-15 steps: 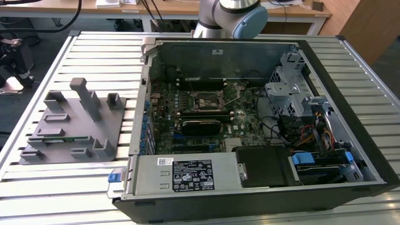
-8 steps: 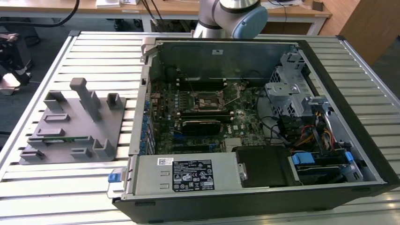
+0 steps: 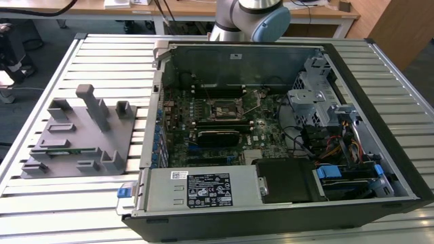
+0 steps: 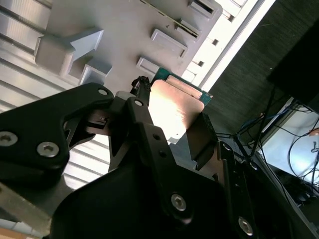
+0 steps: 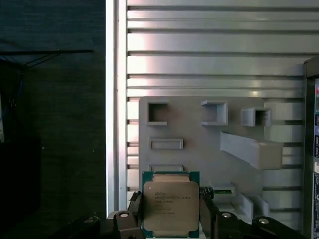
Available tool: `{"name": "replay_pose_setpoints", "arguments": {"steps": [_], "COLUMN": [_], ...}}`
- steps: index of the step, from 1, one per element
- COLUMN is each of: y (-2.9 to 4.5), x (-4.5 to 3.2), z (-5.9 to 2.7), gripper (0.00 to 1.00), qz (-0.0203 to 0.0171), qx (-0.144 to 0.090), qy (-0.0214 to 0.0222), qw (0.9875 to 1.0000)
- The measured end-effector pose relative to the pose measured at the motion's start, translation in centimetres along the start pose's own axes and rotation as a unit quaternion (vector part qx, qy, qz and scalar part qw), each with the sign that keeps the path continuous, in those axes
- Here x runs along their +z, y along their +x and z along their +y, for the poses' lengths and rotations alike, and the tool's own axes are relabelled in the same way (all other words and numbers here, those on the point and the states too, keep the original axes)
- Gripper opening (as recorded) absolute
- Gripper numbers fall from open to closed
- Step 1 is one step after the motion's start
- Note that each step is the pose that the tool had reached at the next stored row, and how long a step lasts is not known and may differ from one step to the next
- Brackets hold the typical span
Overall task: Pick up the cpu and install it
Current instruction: 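Pick up the cpu and move it towards the insertion slot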
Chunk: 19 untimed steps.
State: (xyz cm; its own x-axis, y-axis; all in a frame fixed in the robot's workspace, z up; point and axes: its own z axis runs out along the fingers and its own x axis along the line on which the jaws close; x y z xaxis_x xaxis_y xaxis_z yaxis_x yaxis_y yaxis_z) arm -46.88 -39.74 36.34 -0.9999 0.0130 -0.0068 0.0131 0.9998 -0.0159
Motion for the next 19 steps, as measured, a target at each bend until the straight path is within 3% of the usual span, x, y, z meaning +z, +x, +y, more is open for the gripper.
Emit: {"name": "replay_pose_setpoints", "arguments": {"steps": [13,19], "y": [0.01,0.01], "x": [-3.44,-3.66], "z": [0.02,0.02], "gripper": [0.54,0.54], "qz": [-0.0010,-0.0015], "qx": [0.000,0.000], "qy": [0.0018,0.0018], "qw": [1.0000,1.0000]}}
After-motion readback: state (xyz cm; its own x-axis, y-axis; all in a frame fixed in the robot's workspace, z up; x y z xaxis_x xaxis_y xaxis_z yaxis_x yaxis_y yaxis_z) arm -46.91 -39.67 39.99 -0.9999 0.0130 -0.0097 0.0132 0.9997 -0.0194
